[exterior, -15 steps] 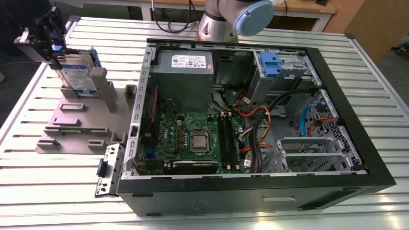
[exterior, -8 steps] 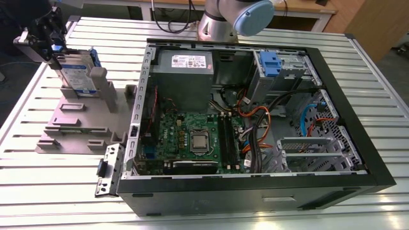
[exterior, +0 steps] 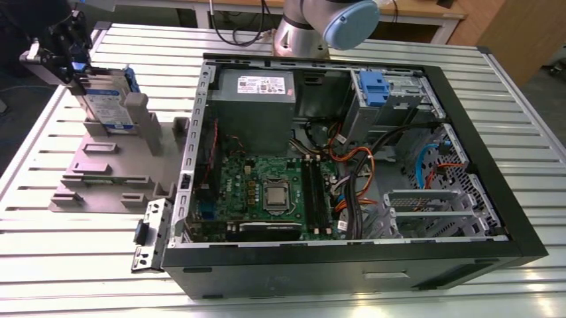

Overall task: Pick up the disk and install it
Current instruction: 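Pick up the disk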

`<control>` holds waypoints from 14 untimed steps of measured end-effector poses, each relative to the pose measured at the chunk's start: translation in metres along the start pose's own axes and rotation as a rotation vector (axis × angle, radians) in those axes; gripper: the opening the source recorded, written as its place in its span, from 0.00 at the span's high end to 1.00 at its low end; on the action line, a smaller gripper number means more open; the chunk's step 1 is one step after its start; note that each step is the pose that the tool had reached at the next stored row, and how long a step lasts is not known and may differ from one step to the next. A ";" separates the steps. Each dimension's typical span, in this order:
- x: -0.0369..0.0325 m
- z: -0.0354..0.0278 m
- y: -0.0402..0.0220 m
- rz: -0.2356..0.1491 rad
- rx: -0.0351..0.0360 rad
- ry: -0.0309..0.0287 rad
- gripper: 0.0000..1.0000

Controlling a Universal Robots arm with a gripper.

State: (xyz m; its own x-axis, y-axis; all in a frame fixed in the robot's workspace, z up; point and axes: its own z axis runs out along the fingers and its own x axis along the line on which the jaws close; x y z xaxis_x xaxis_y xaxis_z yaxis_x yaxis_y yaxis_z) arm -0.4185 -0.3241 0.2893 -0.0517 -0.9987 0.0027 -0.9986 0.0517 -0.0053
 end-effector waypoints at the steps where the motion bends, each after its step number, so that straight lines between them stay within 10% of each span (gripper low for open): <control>1: 0.0000 0.0000 0.0000 0.000 0.0001 0.0000 0.52; 14: 0.0017 0.0006 0.0005 0.000 0.0000 0.0000 0.52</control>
State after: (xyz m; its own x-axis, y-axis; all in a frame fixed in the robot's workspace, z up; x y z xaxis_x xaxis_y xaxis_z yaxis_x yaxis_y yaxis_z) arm -0.4191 -0.3258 0.2887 -0.0519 -0.9986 0.0027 -0.9986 0.0519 -0.0052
